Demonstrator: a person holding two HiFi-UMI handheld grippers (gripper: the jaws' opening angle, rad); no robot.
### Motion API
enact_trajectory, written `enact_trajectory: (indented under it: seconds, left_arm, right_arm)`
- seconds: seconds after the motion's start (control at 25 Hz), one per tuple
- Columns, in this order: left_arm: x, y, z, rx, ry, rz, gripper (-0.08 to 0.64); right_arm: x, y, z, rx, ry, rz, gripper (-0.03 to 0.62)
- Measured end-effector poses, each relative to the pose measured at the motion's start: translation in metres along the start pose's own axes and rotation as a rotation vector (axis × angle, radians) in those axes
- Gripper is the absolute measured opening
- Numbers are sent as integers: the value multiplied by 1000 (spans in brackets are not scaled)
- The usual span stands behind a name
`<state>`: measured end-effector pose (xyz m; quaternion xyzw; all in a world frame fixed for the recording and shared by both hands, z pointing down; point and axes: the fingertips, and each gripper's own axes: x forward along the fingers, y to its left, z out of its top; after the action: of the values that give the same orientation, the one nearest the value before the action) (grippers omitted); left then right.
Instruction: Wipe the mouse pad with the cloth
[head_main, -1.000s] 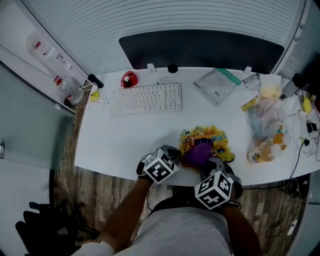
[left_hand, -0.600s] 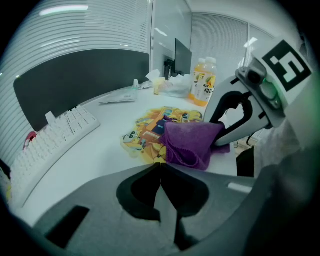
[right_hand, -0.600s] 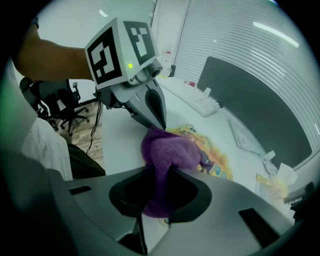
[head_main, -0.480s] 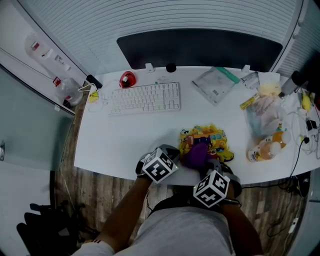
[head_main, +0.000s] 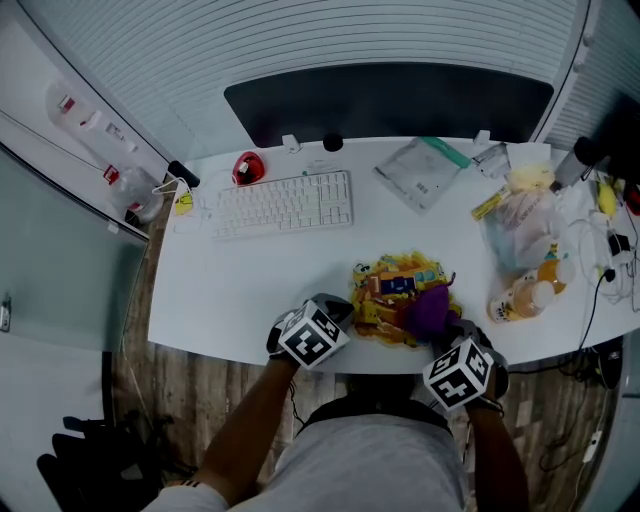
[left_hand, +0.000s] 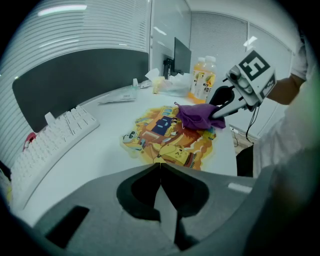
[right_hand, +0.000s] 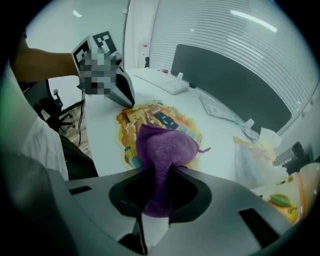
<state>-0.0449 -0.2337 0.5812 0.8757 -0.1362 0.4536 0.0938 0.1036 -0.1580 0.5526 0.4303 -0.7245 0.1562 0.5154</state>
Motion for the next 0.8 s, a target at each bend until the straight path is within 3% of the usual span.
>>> enact_trajectory:
  seconds: [0.28,0.52,0.8]
  left_arm:
    - [1,0,0,-2,10,4,17]
    - [-2,-2,3,-10,-16,20,17]
    - [-42,-1,54,-38,-256,61,17]
  right_arm:
    - [-10,-22,-25,79,7,-35,69]
    - [-27,-27,-13,163,-97,-32,69]
    - [-56,-36,26,323,-323,13,69]
